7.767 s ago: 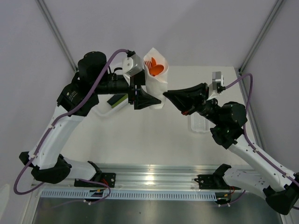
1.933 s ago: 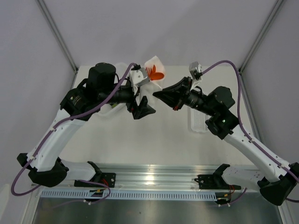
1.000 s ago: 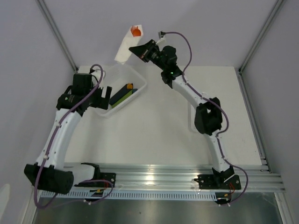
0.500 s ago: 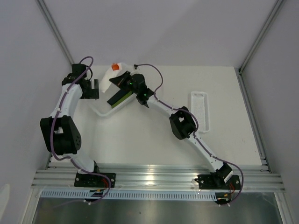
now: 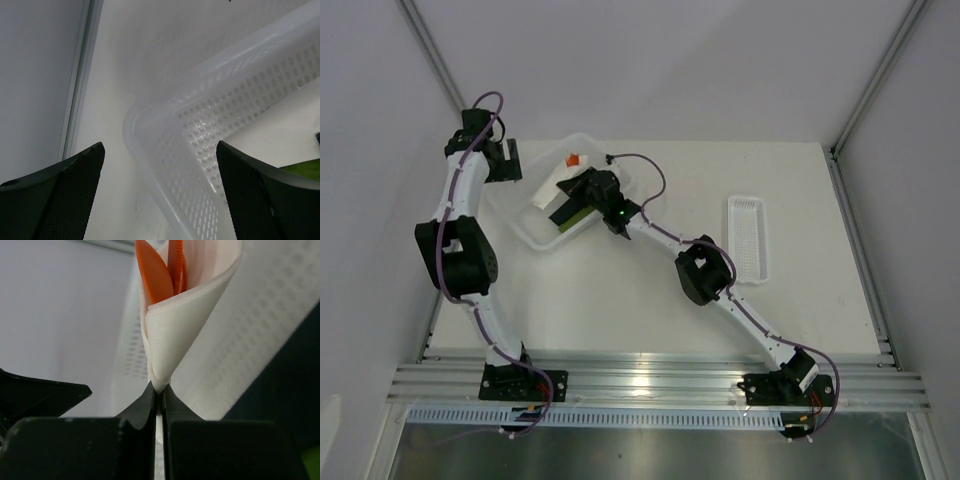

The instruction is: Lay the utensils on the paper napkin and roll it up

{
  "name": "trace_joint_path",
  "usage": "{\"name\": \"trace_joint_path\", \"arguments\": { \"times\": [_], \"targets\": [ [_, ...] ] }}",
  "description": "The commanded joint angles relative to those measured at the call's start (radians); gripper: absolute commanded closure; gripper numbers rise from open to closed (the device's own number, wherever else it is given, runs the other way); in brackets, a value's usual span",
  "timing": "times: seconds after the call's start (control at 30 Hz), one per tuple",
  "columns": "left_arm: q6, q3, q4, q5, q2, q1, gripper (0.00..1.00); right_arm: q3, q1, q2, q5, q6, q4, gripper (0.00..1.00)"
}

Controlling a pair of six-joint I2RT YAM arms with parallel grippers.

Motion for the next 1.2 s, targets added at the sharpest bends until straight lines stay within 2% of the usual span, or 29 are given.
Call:
{"name": "trace_joint_path", "arguments": {
  "times": [0.0, 0.3, 0.63, 0.8, 0.9, 1.1, 1.17],
  "targets": [
    [-0.026, 0.062, -0.021, 0.025, 0.054, 0.01, 0.05, 0.056, 0.001, 0.024, 0.105, -0.004, -0.063, 1.0],
    [0.025, 0.236, -0.048, 0.057, 0.159, 0.03, 0.08, 0.027, -0.016, -0.021, 0.071, -0.039, -0.219, 1.0],
    [0.132, 0.089, -0.034, 0.23, 0.148, 0.03, 0.2, -0.016, -0.033, -0.082, 0.022, -0.05, -0.238, 1.0],
    [0.155, 0.093, -0.027, 0.21, 0.163, 0.03, 0.25, -0.016, -0.037, -0.076, 0.012, -0.045, -0.239, 1.0],
    [0.168, 0.09, -0.03, 0.213, 0.173, 0.03, 0.33, -0.021, -0.039, -0.074, 0.007, -0.042, -0.247, 1.0],
    [0.22, 0.046, -0.014, 0.262, 0.164, 0.03, 0.6, -0.03, -0.04, -0.073, -0.002, -0.03, -0.238, 1.0],
    [0.237, 0.024, 0.002, 0.264, 0.15, 0.03, 0.63, -0.033, -0.04, -0.074, -0.005, -0.025, -0.235, 1.0]
  ]
}}
